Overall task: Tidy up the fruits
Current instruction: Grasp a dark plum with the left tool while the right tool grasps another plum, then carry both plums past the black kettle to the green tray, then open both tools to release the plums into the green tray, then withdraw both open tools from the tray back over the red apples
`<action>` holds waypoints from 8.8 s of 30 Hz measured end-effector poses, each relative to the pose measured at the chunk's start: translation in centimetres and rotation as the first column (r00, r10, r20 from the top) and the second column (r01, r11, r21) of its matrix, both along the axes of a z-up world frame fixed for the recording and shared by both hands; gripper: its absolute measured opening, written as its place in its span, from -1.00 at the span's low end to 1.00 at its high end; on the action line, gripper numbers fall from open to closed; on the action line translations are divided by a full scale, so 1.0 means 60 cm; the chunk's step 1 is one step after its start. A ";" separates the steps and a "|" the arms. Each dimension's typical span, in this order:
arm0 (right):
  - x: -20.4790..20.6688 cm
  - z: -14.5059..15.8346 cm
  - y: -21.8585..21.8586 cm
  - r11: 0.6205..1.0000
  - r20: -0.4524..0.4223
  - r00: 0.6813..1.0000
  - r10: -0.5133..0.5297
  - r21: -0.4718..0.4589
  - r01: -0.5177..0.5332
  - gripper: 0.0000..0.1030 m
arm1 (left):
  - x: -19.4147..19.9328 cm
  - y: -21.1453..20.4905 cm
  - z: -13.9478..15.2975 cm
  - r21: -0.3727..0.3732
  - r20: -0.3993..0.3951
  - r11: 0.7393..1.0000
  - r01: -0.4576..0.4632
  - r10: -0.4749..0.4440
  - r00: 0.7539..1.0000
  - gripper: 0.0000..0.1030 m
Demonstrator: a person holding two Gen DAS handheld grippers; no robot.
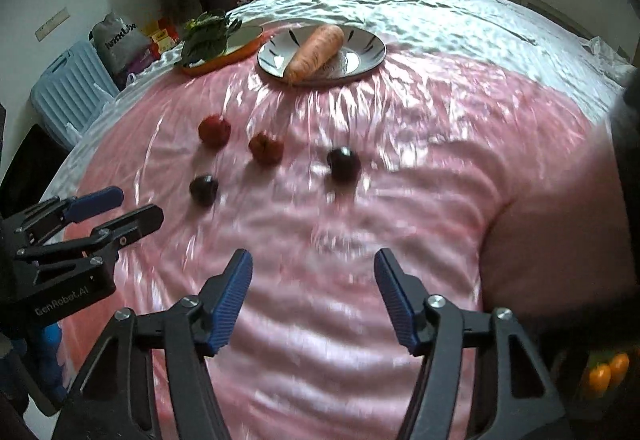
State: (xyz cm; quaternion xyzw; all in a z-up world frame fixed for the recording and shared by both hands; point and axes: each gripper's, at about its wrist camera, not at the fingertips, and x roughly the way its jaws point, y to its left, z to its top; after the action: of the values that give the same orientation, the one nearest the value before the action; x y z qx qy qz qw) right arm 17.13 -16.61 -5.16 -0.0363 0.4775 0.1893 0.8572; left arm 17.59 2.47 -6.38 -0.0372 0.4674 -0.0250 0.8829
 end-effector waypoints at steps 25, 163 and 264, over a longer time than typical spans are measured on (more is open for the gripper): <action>0.156 -0.053 0.018 0.997 -0.004 0.999 -0.048 0.062 0.049 0.31 | 0.064 -0.001 -0.065 -0.061 -0.039 0.997 -0.045 0.043 0.998 0.06; -0.211 0.027 -0.624 0.838 0.009 0.838 -0.545 0.038 0.544 -0.28 | -0.116 -0.685 0.058 -0.057 0.050 0.783 0.619 -0.617 0.785 -0.57; -0.268 0.001 -0.481 0.865 -0.046 0.864 -0.501 -0.068 0.498 1.00 | -0.200 -0.495 0.048 0.118 0.092 0.864 0.489 -0.500 0.861 0.09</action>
State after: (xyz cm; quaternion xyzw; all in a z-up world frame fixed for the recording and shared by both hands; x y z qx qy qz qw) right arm 1.03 -45.49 -5.08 0.0714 0.5020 -0.0507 0.8604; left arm 5.58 -27.22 -3.52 0.1257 0.4081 -0.2318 0.8740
